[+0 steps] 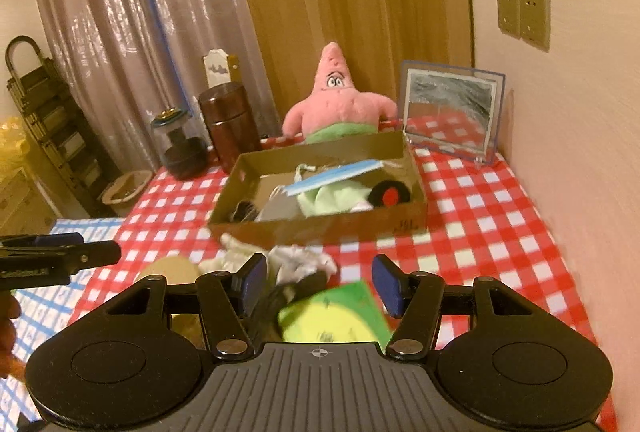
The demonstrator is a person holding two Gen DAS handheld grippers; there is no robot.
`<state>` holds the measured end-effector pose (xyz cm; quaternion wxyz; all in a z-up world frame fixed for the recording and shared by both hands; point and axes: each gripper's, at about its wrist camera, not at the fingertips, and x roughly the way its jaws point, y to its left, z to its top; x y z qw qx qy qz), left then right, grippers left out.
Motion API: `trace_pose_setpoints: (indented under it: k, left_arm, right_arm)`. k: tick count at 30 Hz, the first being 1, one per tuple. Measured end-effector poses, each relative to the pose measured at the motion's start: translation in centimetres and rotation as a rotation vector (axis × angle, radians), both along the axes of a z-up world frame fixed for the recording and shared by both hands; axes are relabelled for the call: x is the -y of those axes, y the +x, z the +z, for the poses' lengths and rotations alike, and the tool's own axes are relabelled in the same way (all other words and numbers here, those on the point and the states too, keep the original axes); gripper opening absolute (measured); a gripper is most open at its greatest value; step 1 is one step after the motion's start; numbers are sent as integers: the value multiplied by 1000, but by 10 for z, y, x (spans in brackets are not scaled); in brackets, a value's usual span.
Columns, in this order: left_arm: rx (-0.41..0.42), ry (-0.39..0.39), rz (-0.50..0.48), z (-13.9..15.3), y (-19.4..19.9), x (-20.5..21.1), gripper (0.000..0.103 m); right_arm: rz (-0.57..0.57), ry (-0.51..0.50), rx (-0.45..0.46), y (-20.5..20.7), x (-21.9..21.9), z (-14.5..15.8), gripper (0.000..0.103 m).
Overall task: Organize soft objects
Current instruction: 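Withdraw both tools from the tray back toward the remaining table items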
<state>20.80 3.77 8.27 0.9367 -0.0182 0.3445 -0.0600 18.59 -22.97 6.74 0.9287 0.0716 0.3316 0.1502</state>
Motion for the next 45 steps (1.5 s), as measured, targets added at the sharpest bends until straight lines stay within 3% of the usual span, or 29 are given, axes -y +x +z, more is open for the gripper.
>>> trace_pose_setpoints:
  k: [6,15,45]
  left_arm:
    - [-6,-31,64,-7,-46,-2,78]
    - [17,46,63,-5,-96,9,78]
    - [-45,8,12,-9,-117,34,78]
  right_arm:
    - [-2,-6,-16,-41,0,-2,59]
    - [-7,7,-35,-76,4,-3,60]
    - [-26,17,-76,-93,13,-7,60]
